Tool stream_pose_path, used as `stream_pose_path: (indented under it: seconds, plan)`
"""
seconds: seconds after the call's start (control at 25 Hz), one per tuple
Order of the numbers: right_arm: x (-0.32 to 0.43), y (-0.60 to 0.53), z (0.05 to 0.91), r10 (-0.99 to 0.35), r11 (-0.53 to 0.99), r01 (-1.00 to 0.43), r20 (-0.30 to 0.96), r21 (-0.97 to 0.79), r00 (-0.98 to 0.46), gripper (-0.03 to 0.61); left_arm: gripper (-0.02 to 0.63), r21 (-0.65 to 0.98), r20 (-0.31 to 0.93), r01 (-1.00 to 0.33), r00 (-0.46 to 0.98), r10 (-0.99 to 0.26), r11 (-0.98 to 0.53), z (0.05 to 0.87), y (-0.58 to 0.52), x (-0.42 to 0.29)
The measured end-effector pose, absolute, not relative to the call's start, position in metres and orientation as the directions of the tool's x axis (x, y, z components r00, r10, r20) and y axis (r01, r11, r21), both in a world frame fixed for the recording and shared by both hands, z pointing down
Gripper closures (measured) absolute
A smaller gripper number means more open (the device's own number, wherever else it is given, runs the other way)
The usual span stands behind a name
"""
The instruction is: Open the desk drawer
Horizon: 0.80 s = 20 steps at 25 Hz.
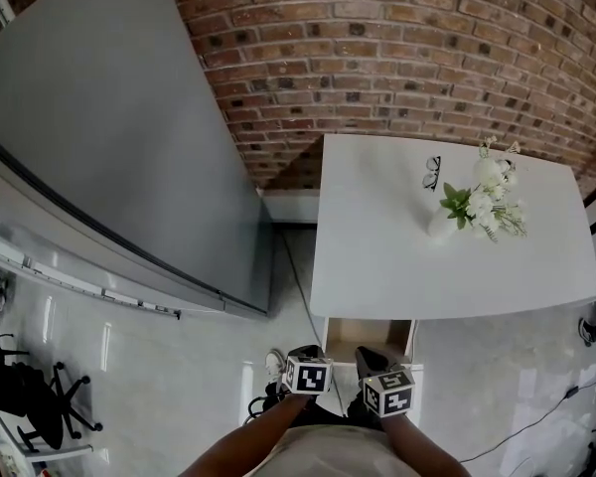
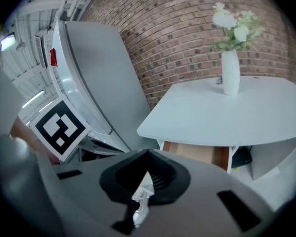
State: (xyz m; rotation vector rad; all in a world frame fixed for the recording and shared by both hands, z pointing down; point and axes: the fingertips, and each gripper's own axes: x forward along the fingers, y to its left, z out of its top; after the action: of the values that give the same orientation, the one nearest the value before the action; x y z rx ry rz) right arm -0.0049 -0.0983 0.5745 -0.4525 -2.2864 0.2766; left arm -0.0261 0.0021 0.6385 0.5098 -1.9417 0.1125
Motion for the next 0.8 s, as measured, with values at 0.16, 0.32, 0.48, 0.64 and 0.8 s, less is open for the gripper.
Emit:
stream_pose_path:
  seconds: [0.16,0.32,0.48,0.64,0.8]
  plan:
    - [-0.007,-0.101,0.575,0.411,0.911,0.244,0.663,-0.334,-0.626,0.569,0.607,0.172,0.891,-0.387,-0.332,-0.311,0.906,0.635,-0.003,-0.022]
    - [-0.012,-0.1,0.571,0.421,0.906,0.264,0.658,-0.33,-0.624,0.569,0.607,0.159,0.885,-0.387,-0.352,-0.304,0.908,0.631,-0.002,-0.026]
    - [-0.016,-0.1,0.567,0.424,0.906,0.285,0.656,-0.314,-0.625,0.569,0.607,0.161,0.88,-0.377,-0.364,-0.305,0.912,0.627,0.0,-0.032]
    - [-0.02,-0.101,0.562,0.421,0.907,0.297,0.653,-0.299,-0.63,0.569,0.607,0.164,0.869,-0.386,-0.379,-0.318,0.908,0.614,-0.005,-0.04]
    - [-0.019,-0.104,0.559,0.41,0.912,0.293,0.658,-0.287,-0.632,0.569,0.607,0.162,0.86,-0.404,-0.389,-0.329,0.9,0.607,-0.01,-0.045]
